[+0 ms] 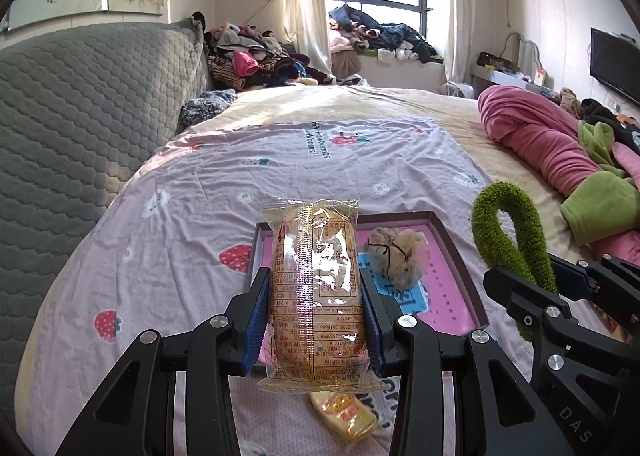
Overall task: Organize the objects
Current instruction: 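Lower the biscuit pack into the tray with the left tool while the right tool lowers the green ring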
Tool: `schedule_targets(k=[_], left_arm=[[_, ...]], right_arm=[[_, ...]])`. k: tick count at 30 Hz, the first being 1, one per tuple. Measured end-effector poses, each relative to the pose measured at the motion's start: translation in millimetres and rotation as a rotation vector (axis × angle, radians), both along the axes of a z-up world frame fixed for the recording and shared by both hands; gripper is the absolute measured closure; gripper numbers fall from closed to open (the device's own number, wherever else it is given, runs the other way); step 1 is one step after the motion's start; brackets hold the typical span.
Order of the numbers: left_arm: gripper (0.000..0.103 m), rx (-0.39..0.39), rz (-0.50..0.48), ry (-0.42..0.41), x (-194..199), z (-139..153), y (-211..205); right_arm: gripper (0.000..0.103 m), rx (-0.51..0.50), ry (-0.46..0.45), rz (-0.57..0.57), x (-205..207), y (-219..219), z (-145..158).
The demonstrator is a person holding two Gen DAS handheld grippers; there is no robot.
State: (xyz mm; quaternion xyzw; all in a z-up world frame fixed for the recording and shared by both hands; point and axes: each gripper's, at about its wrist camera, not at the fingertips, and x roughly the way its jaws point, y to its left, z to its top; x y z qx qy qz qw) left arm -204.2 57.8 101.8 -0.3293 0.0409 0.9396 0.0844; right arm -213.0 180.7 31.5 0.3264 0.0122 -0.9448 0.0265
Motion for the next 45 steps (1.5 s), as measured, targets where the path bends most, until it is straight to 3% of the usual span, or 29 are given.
schedule_targets(k=[12, 45], left_arm=[[0.06, 0.008, 0.005, -0.018, -31.4, -19.6, 6.4], [0.06, -0.021, -0.013, -0.172, -86.3, -124.1, 29.1]], right_arm=[[0.076, -0.002, -0.018, -0.006, -24.5, 8.8, -16.9], [0.076, 0.001, -0.163, -0.012, -79.8, 22.9, -104.5]])
